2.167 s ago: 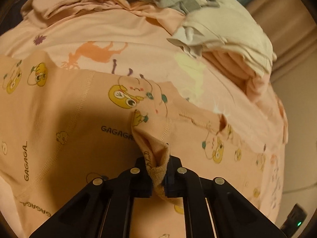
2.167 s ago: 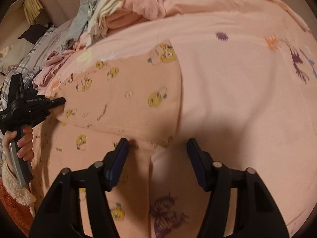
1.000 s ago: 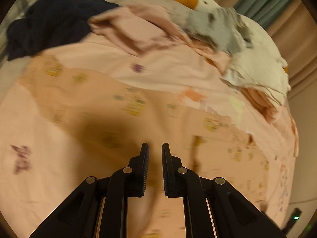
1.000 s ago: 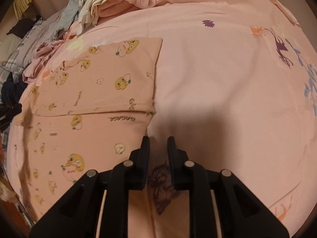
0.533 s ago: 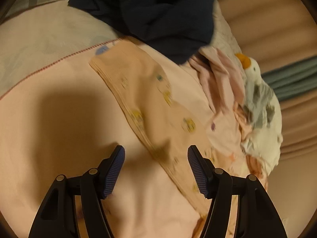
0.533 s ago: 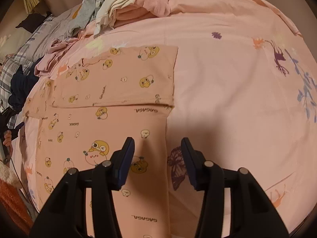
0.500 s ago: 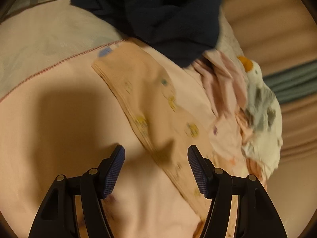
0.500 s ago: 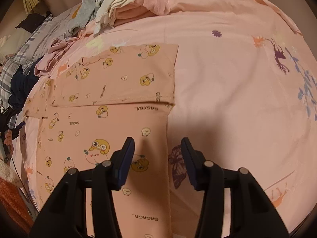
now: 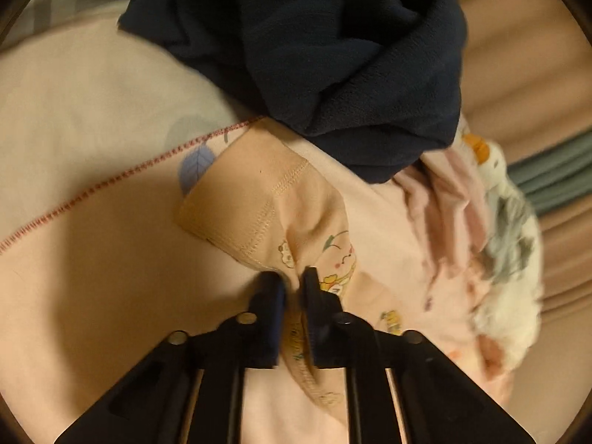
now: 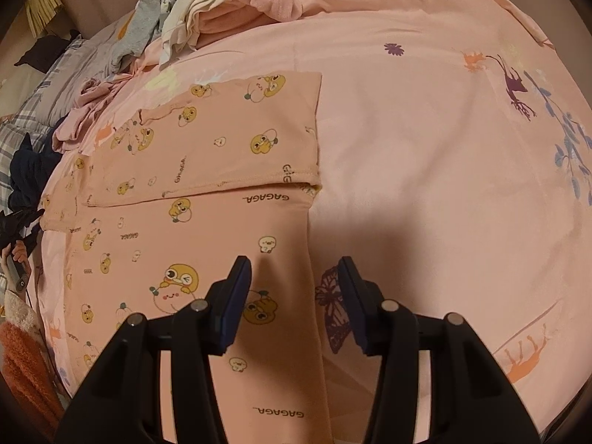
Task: Fold small clothes
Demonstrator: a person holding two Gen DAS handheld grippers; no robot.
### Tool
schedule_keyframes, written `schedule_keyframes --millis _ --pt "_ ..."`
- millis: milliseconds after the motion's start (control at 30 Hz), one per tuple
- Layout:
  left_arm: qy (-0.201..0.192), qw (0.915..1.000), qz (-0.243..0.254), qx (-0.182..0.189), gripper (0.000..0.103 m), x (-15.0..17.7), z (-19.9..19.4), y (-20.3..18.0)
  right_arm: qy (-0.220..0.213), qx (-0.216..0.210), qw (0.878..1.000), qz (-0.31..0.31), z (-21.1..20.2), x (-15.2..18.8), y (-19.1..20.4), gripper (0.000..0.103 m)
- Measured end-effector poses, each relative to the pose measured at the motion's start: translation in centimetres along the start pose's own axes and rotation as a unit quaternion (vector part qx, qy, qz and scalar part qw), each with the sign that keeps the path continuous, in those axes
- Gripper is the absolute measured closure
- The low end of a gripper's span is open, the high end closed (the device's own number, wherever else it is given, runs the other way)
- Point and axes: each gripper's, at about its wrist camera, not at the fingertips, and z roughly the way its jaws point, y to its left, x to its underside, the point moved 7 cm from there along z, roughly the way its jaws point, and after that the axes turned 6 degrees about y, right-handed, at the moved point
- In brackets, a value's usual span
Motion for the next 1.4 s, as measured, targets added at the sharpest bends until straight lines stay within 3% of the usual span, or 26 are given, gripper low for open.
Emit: schedule_keyframes --millis 67,133,267,400,500,600,667,733,800,833,900,1000,1067,1100,1133,1200,1333,1400 --pt "-0.014 0.9988 0.030 -0.035 0.097 0.1 -0.5 -0.5 0.002 -0.002 1.000 0.005 0.2 0.1 -0.2 0.055" --pt "-0.035 0.9966 0.060 -0.044 0.098 0.3 -1.6 -2.2 0.003 -0.009 1.000 0.013 0.3 0.2 -0.5 0.055" --pt "-0.067 0.9906 0.115 -0.032 0.098 1.4 -4.7 -7.2 0.001 -0.013 1.000 0.017 -0.2 0.8 -1.2 0.055" --pt "-0.071 0.9785 0.193 0.008 0.098 5.1 -7.3 -15.4 -0.014 -0.026 0.999 0.016 -1.7 1.5 -1.7 0.055" --pt "-0.049 0.9627 0.263 0.038 0.098 11.0 -7.2 -22.7 -0.031 -0.032 0.999 0.016 -3.0 1.9 -2.2 0.054" --pt "0.002 0.9473 0.315 0.058 0.098 17.5 -4.4 -27.6 -0.043 -0.045 0.998 0.021 -4.1 2.3 -2.8 0.054" --pt "0.030 0.9370 0.345 0.050 0.098 21.5 -2.2 -29.1 -0.046 -0.047 0.998 0.024 -4.5 2.7 -3.2 0.054" --pt "0.085 0.9250 0.368 0.039 0.098 26.1 1.2 -30.2 -0.047 -0.050 0.997 0.026 -4.8 3.1 -3.6 0.054" --pt "0.148 0.9097 0.387 0.024 0.098 29.6 4.0 -30.3 -0.043 -0.054 0.997 0.028 -4.9 3.6 -4.0 0.053" --pt "0.183 0.8969 0.403 0.007 0.095 31.5 5.3 -30.3 -0.041 -0.054 0.997 0.027 -4.9 3.8 -4.1 0.053" --pt "0.204 0.8802 0.428 -0.018 0.093 33.3 5.9 -30.2 -0.038 -0.052 0.998 0.026 -5.1 4.1 -4.4 0.053" --pt "0.218 0.8564 0.468 0.002 0.093 34.1 3.9 -30.8 -0.040 -0.059 0.997 0.031 -5.4 3.9 -4.8 0.052" --pt "0.216 0.8556 0.470 0.020 0.088 33.2 2.3 -31.0 -0.037 -0.066 0.997 0.033 -5.2 3.4 -4.6 0.049" --pt "0.209 0.8584 0.468 0.023 0.076 32.3 1.4 -30.8 -0.035 -0.071 0.996 0.033 -5.1 3.1 -4.2 0.049" --pt "0.192 0.8646 0.464 0.020 0.060 30.9 0.3 -30.3 -0.030 -0.082 0.996 0.031 -4.8 2.5 -3.5 0.048" --pt "0.145 0.8792 0.454 0.002 0.046 27.7 -1.5 -28.9 -0.022 -0.116 0.993 0.025 -4.3 1.1 -1.5 0.048" --pt "0.100 0.8915 0.440 -0.043 0.045 23.7 -3.1 -24.9 0.016 -0.196 0.980 0.005 -2.0 -2.5 4.2 0.042" --pt "0.102 0.8946 0.429 -0.071 0.045 22.3 -2.8 -22.4 0.033 -0.207 0.978 0.008 -0.2 -4.5 6.7 0.041"
